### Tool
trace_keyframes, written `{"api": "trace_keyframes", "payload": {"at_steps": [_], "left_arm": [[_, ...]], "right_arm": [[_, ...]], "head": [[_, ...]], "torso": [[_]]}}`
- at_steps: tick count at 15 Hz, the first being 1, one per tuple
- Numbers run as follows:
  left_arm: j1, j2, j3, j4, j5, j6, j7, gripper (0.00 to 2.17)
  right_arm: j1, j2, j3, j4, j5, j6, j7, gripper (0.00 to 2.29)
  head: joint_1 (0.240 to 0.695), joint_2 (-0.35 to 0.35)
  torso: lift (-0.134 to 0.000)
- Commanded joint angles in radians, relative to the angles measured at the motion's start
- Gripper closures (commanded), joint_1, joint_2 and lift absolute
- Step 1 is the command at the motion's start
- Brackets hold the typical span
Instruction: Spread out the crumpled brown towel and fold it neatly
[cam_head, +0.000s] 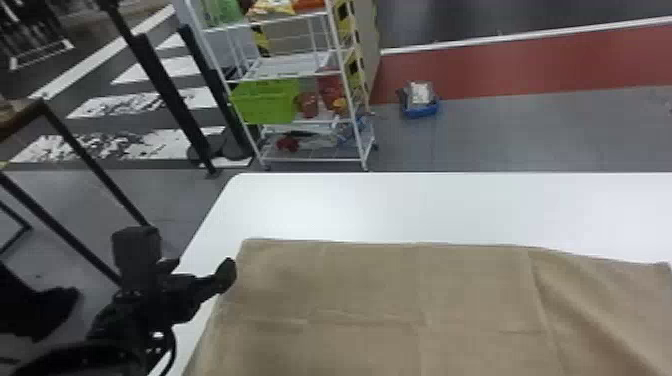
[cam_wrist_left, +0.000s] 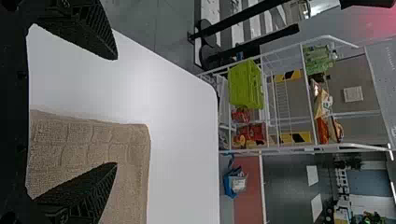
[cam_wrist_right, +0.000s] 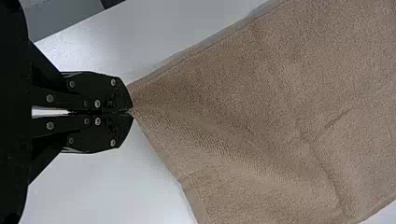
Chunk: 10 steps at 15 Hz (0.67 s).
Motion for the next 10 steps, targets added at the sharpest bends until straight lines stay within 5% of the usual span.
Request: {"api": "trace_keyframes", "payload": {"at_steps": [1,7,8,10], "left_arm": [[0.0,0.0,-0.002,0.001,0.0,0.0,0.0,0.07],[0.0,0.0,-0.002,0.001,0.0,0.0,0.0,0.07],[0.0,0.0,-0.004,0.002,0.0,0.0,0.0,0.07],[-0.001,-0.001,-0.006,0.002,0.0,0.0,0.0,0.07]], "right_arm": [[0.018,-0.008,-0.002,-0.014,0.009,0.0,0.003,1.11],[0.086,-0.033,-0.005,-0.025,0.031,0.0,0.003,1.1],[0.081,-0.028,-0.011,-0.025,0.032,0.003,0.003,0.9],[0.063,-0.015,-0.054,-0.025,0.008,-0.003,0.003,0.06]], "head": [[0.695,0.343],[0.695,0.341],[0.695,0.341],[0.695,0.34]], "torso": [[-0.122],[-0.122],[-0.122],[-0.122]]}}
